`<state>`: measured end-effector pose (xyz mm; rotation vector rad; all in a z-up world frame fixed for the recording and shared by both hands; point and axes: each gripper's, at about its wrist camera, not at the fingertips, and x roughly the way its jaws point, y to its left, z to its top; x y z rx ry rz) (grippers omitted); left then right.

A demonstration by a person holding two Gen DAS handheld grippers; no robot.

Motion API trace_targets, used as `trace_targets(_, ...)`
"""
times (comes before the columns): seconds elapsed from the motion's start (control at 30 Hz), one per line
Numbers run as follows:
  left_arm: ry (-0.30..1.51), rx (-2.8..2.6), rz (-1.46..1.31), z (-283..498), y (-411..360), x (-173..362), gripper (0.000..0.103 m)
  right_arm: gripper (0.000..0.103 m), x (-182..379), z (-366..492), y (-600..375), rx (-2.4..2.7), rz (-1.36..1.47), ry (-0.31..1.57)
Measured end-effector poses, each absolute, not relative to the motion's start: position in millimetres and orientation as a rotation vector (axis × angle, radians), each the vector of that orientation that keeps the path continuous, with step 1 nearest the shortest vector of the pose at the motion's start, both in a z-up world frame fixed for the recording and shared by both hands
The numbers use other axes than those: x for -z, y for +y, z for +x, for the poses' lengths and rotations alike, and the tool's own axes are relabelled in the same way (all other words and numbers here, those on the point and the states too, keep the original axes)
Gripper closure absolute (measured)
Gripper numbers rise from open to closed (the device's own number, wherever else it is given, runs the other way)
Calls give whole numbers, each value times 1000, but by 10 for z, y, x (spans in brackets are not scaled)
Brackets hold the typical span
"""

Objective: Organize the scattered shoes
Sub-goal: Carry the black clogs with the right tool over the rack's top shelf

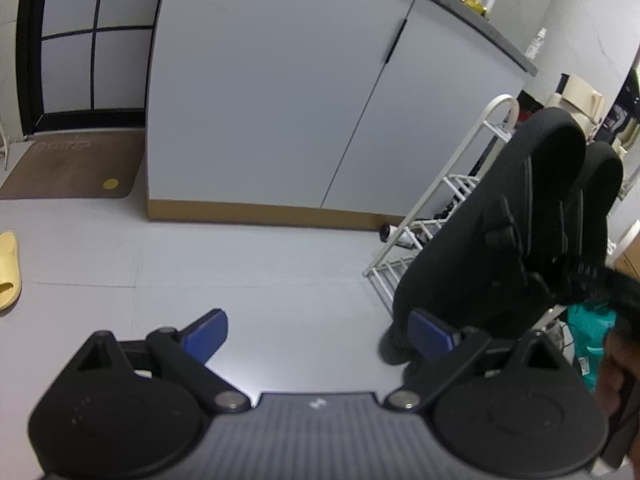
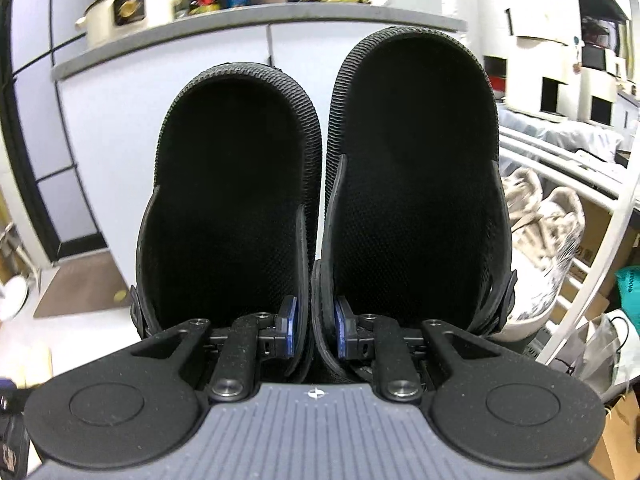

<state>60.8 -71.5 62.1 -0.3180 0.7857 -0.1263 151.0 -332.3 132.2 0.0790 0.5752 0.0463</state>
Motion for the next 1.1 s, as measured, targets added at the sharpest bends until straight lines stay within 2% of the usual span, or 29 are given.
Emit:
trace_targets(0.63, 810, 105, -365, 771, -572, -515, 5, 82, -2870, 2327, -4645, 162, 169, 514)
trace_targets(1.1, 842, 97, -396, 962, -620, -406, 5, 82, -2981, 2881, -5290, 310, 382, 624)
